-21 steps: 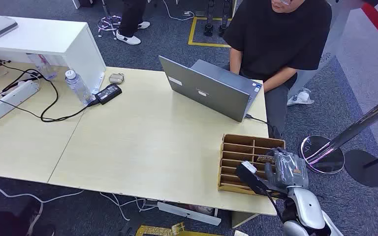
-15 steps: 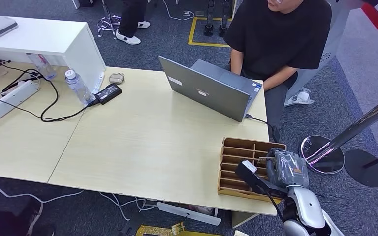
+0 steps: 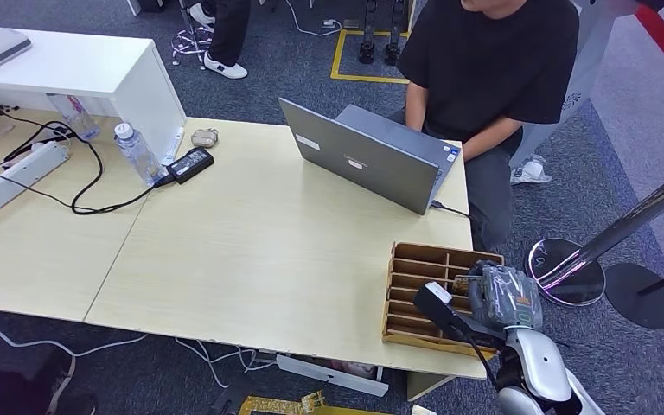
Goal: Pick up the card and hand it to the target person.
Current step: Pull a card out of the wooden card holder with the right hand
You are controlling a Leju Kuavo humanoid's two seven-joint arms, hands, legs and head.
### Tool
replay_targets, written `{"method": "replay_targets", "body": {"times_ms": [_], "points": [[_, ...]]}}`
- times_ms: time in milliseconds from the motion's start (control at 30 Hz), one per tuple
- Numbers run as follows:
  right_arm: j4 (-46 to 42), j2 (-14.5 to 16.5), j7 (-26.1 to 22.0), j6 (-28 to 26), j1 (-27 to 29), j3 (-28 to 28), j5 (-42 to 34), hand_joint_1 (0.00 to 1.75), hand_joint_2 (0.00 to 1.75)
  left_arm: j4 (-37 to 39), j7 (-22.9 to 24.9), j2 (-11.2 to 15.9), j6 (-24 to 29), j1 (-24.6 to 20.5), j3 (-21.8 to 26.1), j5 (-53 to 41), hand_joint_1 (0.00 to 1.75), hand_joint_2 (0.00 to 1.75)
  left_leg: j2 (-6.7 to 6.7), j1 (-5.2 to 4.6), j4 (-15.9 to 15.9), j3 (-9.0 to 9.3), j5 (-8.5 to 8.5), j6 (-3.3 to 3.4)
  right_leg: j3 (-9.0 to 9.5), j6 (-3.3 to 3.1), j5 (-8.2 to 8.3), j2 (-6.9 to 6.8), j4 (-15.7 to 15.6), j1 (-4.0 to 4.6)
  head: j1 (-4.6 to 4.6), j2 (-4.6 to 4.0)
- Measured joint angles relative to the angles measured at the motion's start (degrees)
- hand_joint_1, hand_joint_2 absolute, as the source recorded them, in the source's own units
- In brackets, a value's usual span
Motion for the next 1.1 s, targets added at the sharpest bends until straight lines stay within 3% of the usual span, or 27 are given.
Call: {"method": "replay_targets", "body": {"times_ms": [667,1100], "points": [[-4.89,-1.45,1.06,-6.34,0.11,-1.71,-0.6,1.45,1.75,0.0,-0.39,0.02,0.09,0.08,0.0,0.41,0.0,0.0,0.0,0.0,0.01,0.0,0.0,0.0,0.0,0.0,0.0,0.0,0.0,0.0,0.0,0.0],[-11.95,-3.05,1.82,-6.8,-0.56,-3.99,0.48,1.47,1.75,0.0,-1.01,0.02,0.02,0.11,0.0,0.52,0.0,0.0,0.0,-0.01,0.01,-0.01,0.0,0.0,0.0,0.0,0.0,0.0,0.0,-0.01,0.0,0.0]]}}
